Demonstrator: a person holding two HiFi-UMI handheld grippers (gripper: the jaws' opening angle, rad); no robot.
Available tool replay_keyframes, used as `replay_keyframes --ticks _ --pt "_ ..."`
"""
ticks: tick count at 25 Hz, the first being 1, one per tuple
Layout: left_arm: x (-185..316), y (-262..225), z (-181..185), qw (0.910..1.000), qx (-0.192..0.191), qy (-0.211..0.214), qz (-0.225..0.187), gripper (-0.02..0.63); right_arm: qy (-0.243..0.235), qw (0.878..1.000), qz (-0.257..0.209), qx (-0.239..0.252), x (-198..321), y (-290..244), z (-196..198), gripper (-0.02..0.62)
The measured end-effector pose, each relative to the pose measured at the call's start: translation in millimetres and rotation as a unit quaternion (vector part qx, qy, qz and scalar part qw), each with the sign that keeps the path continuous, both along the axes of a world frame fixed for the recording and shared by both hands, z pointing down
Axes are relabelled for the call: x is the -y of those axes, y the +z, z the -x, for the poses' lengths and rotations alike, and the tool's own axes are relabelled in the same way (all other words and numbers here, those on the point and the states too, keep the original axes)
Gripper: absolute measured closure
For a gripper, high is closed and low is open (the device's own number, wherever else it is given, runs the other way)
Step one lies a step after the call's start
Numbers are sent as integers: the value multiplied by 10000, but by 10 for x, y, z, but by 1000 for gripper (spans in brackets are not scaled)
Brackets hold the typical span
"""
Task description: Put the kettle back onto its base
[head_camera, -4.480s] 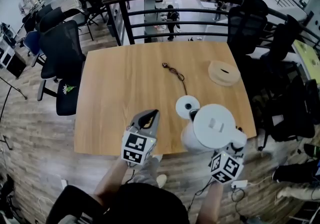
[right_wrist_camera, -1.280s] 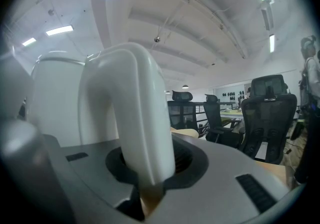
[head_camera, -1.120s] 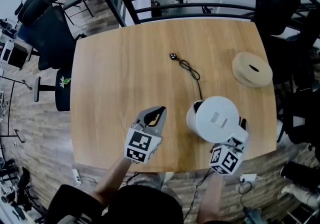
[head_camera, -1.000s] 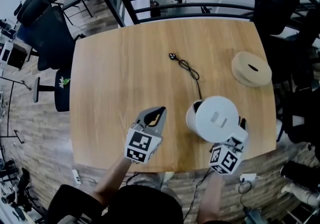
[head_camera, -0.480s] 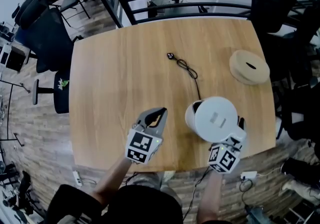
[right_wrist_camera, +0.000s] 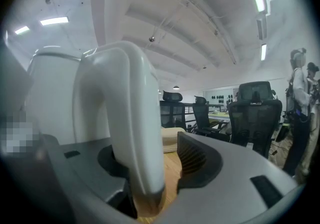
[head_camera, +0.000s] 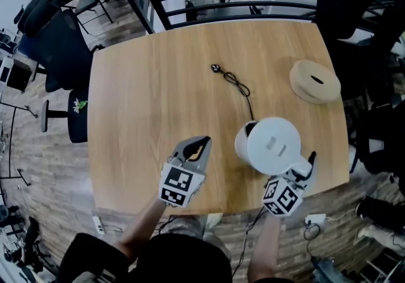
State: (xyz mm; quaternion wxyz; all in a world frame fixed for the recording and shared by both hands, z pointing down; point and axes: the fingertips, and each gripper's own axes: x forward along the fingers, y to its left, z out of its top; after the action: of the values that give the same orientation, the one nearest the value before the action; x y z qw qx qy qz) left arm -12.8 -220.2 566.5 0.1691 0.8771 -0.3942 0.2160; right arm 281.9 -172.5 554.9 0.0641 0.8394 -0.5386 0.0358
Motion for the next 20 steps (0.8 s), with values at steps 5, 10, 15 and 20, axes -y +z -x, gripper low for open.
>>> replay_keyframes --ticks 5,10,15,20 --pt "-56 12 -5 10000 -3 33 14 603 215 9997 -12 -79 -79 -19 20 383" --pt "-96 28 20 10000 14 54 38 603 423 9990 39 -139 -140 21 38 376" --pt "-108 47 23 10000 19 54 50 603 478 9987 125 -96 -211 115 59 376" --pt "-132 36 56 10000 10 17 32 603 378 9991 165 -21 -245 151 109 375"
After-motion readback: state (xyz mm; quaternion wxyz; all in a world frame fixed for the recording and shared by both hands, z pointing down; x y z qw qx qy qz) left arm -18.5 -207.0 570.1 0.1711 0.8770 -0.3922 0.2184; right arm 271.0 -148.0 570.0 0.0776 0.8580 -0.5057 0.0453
